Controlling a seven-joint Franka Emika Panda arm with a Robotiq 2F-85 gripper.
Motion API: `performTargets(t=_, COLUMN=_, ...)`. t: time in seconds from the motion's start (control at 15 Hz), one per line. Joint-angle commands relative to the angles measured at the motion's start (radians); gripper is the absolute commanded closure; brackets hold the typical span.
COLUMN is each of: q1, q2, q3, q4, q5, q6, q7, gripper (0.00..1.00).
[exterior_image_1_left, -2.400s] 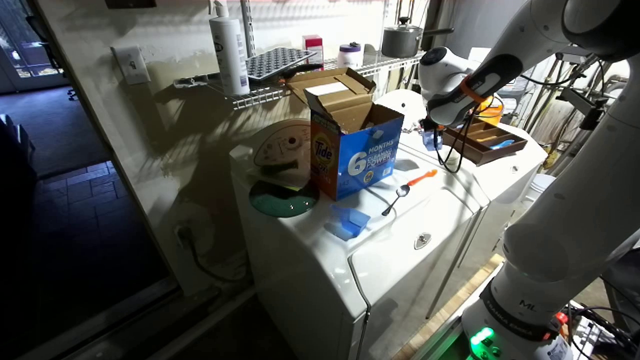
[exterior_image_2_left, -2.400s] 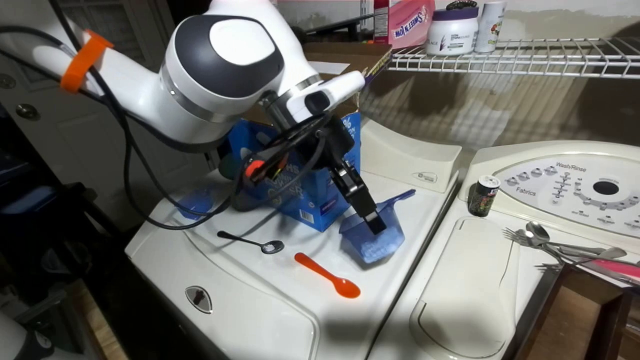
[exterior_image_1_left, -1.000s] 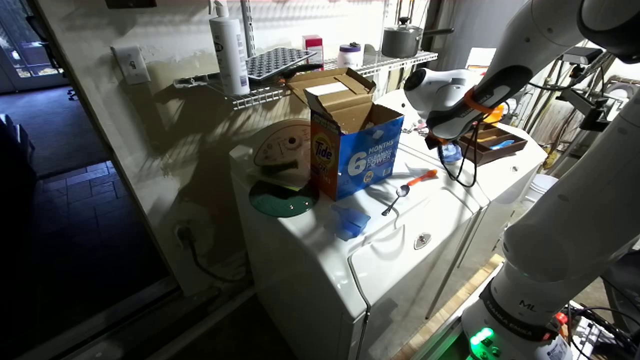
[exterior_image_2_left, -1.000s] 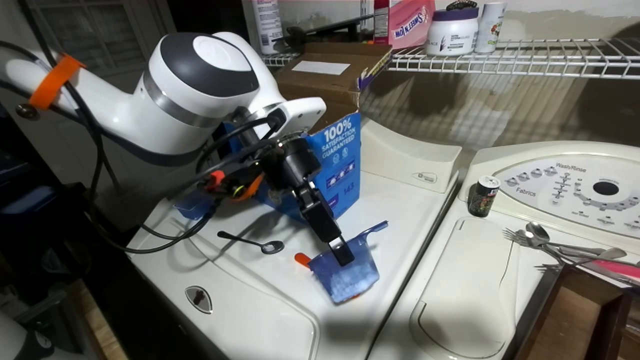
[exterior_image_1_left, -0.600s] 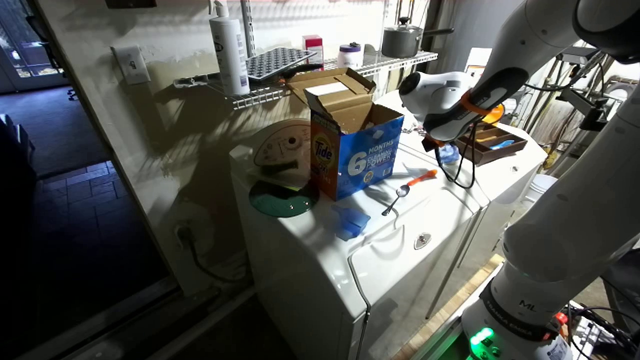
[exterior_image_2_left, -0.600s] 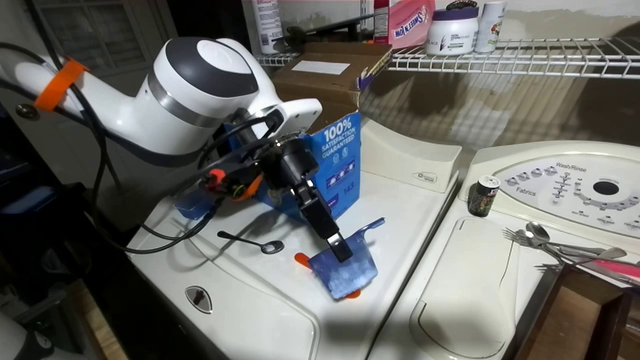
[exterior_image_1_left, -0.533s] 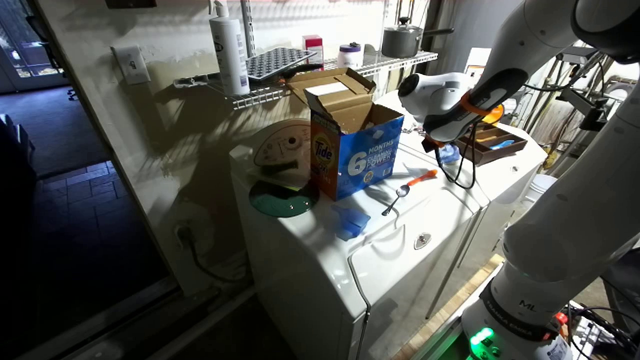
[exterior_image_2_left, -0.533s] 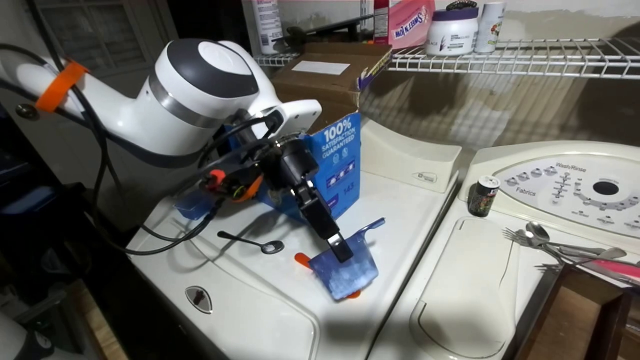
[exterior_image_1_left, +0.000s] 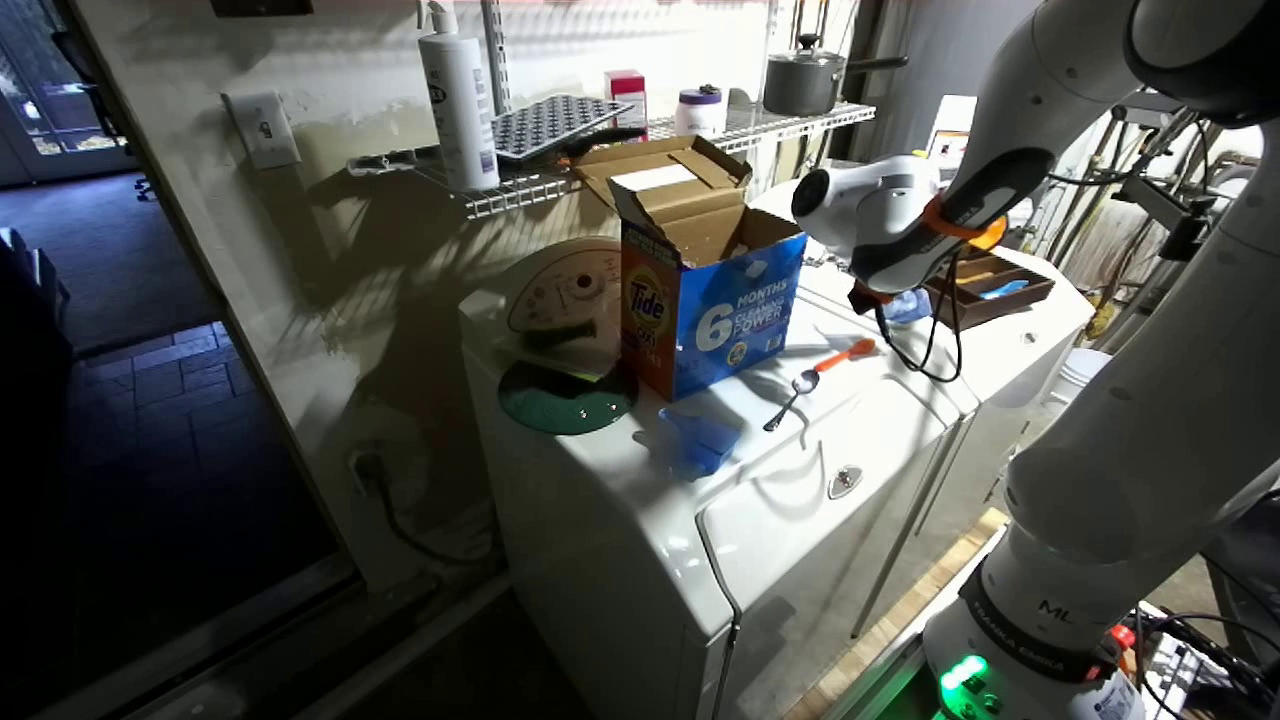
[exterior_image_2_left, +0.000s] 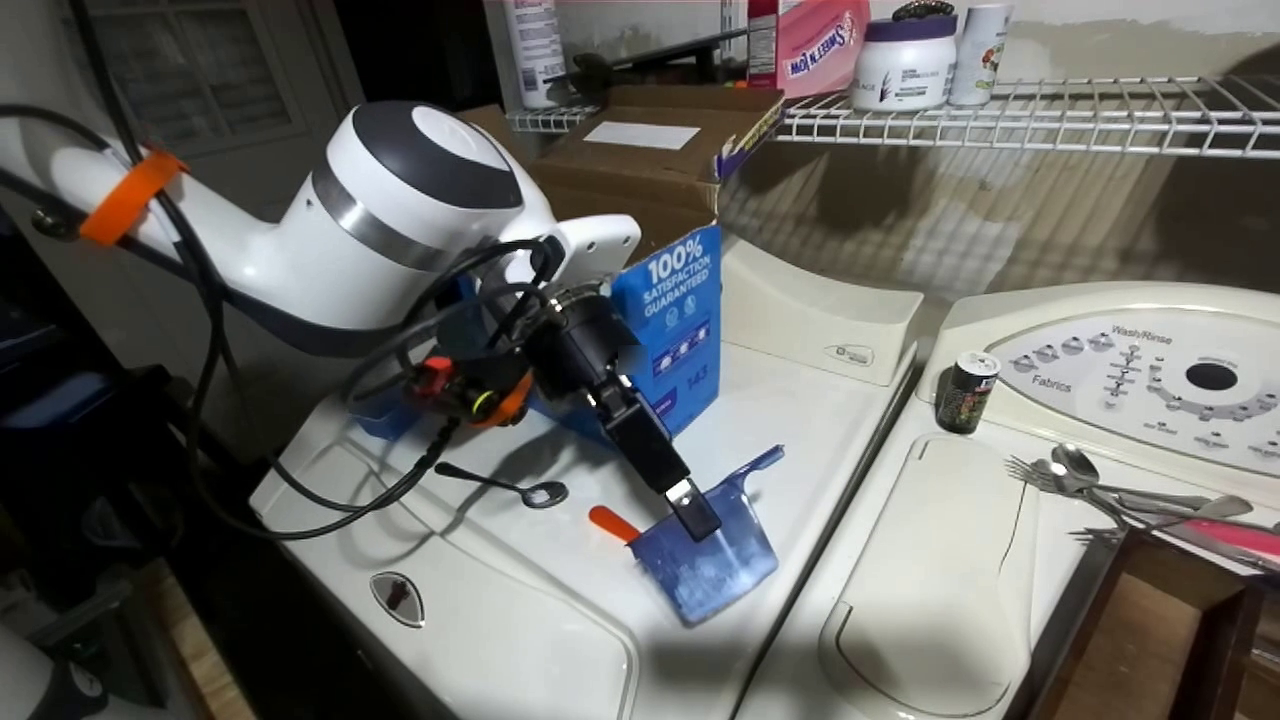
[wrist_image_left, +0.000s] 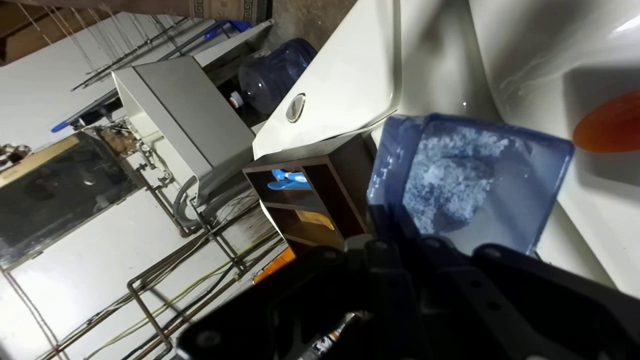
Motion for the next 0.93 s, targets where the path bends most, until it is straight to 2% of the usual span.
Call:
performTargets(t=0.0, q1=0.01, q2=0.006, q3=0.006, q4=-0.026, q5=-0.088, q6=-0.031, q7=0.081, gripper=0.99)
performTargets(t=0.87, q1=0.021, q2=0.039, q3=0.009, q4=-0.055, q5=-0.171, q6=-0.071, q7=0.199, gripper=0.99)
